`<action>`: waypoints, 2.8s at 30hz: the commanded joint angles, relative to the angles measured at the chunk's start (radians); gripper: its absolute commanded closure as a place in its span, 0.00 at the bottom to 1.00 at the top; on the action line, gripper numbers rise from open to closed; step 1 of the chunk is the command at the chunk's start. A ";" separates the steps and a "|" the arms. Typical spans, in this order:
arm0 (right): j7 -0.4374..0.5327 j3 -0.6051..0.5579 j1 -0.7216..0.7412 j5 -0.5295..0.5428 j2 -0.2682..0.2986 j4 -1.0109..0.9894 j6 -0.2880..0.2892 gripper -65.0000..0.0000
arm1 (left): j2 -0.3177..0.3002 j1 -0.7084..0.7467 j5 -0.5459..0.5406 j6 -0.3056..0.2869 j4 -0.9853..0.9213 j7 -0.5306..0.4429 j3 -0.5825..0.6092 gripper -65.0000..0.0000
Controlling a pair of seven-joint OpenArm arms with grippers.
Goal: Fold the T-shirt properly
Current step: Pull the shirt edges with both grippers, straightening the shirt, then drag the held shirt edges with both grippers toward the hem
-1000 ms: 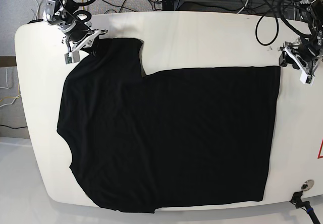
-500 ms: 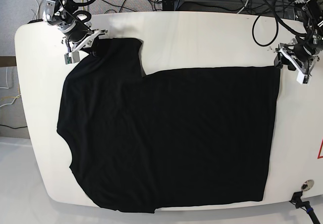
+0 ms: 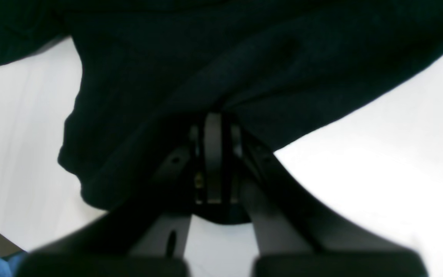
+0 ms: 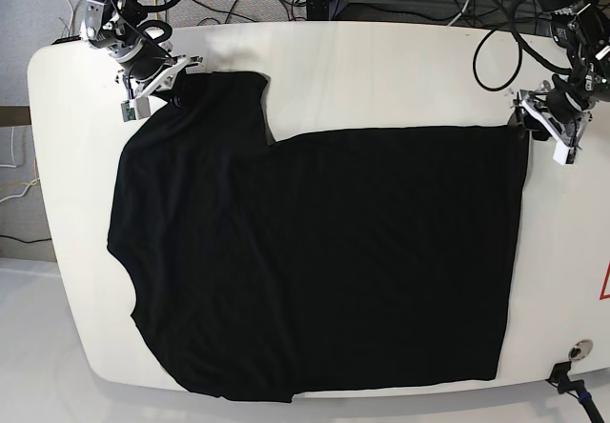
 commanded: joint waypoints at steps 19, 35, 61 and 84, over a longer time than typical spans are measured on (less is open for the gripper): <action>0.003 0.004 0.004 0.011 0.007 0.011 0.002 1.00 | 0.007 -0.026 0.009 -0.001 0.008 0.014 0.029 1.00; -0.047 0.010 -0.105 0.014 -0.011 0.216 -0.004 1.00 | 0.001 0.092 0.009 -0.001 0.259 0.102 0.025 1.00; -0.050 0.170 -0.323 0.367 0.033 0.386 -0.006 1.00 | 0.007 0.184 0.007 -0.001 0.559 0.105 -0.025 1.00; -0.244 0.167 0.249 0.362 0.035 0.130 -0.006 1.00 | 0.036 -0.295 0.010 -0.001 0.130 0.244 -0.024 1.00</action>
